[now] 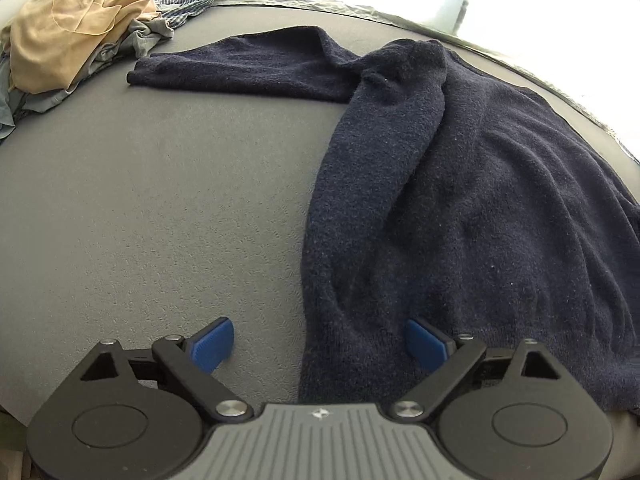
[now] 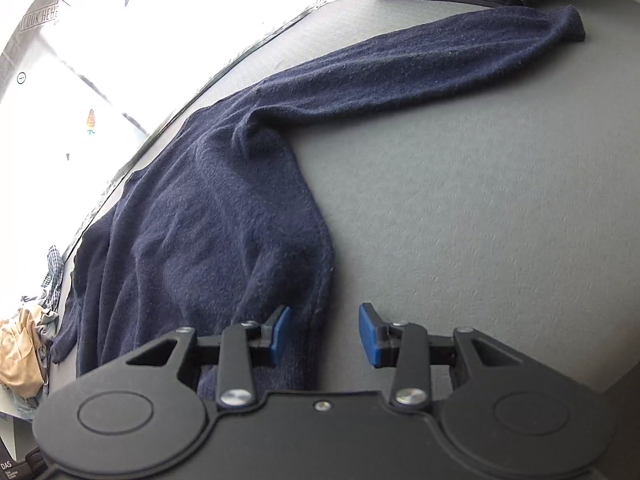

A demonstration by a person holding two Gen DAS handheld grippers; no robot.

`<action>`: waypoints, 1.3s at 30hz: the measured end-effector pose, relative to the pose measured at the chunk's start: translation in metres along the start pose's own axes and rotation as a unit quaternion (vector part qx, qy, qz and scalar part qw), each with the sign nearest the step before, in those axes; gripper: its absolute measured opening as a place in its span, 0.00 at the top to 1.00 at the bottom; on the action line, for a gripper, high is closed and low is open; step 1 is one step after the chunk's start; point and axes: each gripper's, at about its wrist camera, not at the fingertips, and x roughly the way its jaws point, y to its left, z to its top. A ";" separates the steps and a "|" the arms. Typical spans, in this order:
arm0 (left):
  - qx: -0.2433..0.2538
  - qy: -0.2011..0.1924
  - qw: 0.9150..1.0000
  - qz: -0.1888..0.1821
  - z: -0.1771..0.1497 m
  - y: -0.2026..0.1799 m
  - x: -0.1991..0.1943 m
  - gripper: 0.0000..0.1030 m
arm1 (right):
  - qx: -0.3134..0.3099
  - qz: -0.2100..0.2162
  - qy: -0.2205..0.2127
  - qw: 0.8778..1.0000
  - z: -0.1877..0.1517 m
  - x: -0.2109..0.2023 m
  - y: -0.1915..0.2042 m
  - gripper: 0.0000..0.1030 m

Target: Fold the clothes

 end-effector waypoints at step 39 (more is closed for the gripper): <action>-0.098 -0.036 0.993 0.061 -0.056 0.036 -0.069 0.16 | -0.289 -0.084 -0.049 0.952 -0.006 -0.022 0.082 0.17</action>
